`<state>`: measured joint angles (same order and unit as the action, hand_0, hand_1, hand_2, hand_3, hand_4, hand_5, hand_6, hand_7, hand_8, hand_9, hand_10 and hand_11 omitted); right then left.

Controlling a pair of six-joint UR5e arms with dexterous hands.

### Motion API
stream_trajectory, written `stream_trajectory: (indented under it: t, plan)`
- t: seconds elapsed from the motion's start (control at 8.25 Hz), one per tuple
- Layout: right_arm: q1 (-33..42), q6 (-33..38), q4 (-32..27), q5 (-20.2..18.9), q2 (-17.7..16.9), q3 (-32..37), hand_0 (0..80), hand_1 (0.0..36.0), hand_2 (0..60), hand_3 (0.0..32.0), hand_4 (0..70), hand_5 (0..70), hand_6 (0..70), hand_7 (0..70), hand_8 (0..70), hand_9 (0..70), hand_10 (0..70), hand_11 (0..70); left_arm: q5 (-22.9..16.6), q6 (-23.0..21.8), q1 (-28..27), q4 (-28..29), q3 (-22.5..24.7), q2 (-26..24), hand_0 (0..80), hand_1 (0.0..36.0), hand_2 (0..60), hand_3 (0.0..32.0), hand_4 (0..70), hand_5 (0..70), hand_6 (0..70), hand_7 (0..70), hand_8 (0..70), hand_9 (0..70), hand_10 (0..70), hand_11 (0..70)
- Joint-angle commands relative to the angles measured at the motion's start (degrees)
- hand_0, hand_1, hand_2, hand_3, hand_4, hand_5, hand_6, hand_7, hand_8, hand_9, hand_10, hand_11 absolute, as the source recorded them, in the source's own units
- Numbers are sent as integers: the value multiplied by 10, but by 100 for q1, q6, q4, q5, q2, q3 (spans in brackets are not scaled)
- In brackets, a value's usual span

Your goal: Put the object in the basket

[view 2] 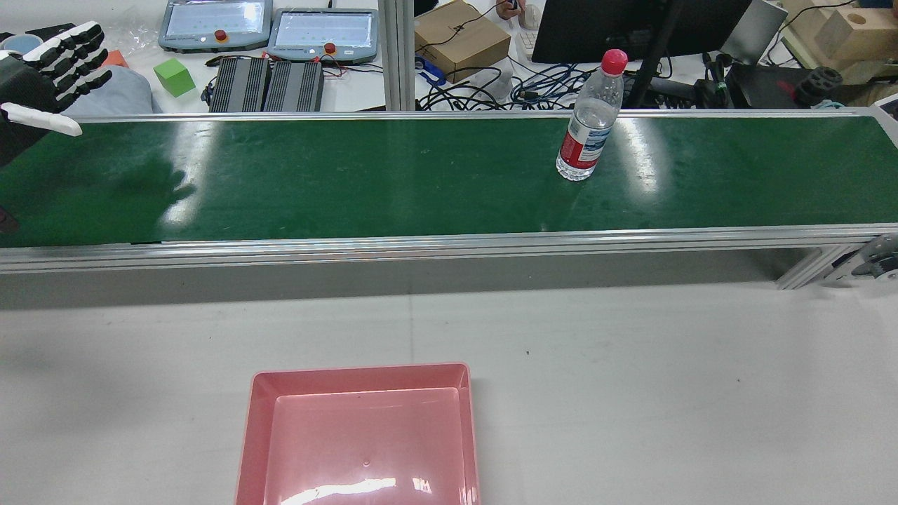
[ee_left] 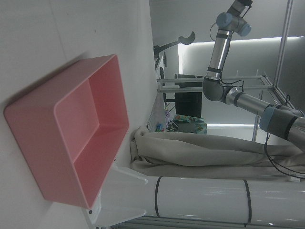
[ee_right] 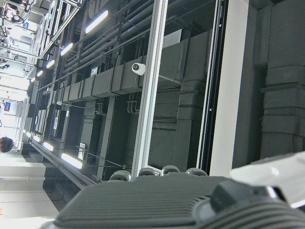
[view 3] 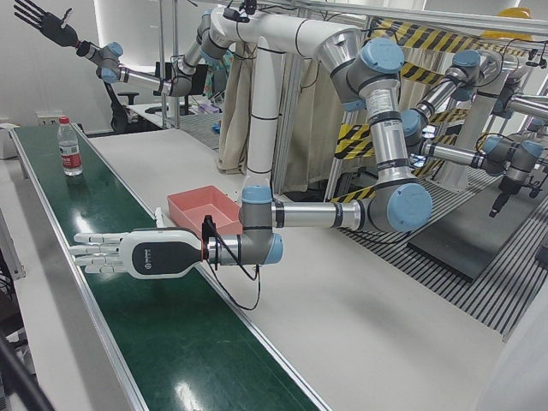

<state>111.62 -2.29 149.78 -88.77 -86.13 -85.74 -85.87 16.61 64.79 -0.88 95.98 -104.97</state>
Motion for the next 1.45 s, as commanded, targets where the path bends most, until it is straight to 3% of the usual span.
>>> stream_trajectory:
  t: [0.0,1.09,1.33]
  plan:
    - [0,0,-1,0,0,-4,0,0,0,0,0,0,0,0,0,0,0,0,0,0,-2,0,-18,-6,566,168,0,0,31,93,31,0,25,37,36,76]
    - [0,0,-1,0,0,5,0,0,0,0,0,0,0,0,0,0,0,0,9,9,-2,-9,-27,-6,560,166,0,0,5,92,20,0,9,31,32,70]
    - [0,0,-1,0,0,5,0,0,0,0,0,0,0,0,0,0,0,0,26,9,-115,70,-237,-41,557,166,0,0,3,93,21,0,8,29,33,72]
